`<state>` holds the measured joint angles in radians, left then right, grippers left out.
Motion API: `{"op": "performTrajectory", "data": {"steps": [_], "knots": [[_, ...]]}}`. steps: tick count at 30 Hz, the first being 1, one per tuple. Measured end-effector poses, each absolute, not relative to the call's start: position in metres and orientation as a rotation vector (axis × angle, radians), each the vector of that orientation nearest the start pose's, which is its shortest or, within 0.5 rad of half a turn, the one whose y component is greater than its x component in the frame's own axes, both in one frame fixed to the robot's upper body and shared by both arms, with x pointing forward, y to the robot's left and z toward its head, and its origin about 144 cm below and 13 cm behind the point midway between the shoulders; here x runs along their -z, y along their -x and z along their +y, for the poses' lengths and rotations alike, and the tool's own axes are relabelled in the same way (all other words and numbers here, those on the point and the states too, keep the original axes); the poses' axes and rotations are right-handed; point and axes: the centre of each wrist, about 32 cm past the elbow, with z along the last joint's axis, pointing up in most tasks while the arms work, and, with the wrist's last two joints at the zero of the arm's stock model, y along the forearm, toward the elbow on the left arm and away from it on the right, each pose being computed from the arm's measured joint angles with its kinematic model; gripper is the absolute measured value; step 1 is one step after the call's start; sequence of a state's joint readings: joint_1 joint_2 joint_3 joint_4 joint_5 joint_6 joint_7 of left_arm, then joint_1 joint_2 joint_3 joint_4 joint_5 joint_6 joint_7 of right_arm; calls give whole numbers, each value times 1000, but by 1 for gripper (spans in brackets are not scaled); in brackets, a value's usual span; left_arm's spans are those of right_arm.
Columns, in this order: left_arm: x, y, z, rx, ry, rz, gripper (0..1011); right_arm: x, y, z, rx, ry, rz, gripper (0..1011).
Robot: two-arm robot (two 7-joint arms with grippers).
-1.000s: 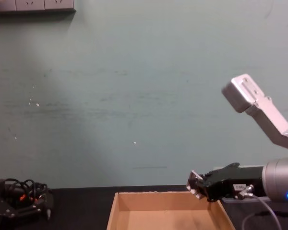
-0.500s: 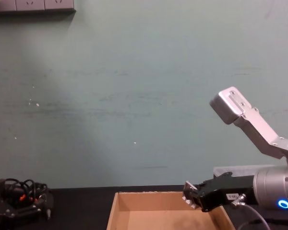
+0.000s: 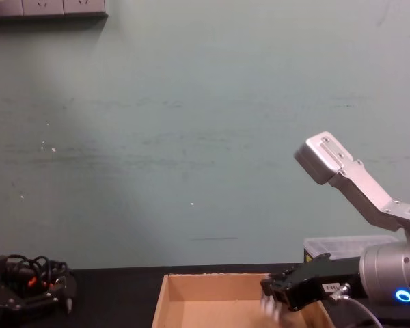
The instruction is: Use one hand to pick up the angle iron from the table and place it into the box.
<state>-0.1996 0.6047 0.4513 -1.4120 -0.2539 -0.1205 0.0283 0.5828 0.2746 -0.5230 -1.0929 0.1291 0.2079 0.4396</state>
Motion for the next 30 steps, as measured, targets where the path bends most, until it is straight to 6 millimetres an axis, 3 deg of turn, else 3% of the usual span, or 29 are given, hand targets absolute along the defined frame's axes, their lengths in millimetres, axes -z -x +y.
{"op": "performTrajectory", "data": {"steps": [18, 23, 30], "knots": [[-1140, -489, 310, -1248, -304, -285, 1000, -1189, -597, -213, 832, 439, -35, 651], [-1140, -489, 310, -1248, -304, -285, 1000, -1196, -593, -217, 837, 392, -29, 831], [-1140, -489, 310, -1248, -304, -285, 1000, -1211, -582, -226, 832, 332, -29, 993]]}}
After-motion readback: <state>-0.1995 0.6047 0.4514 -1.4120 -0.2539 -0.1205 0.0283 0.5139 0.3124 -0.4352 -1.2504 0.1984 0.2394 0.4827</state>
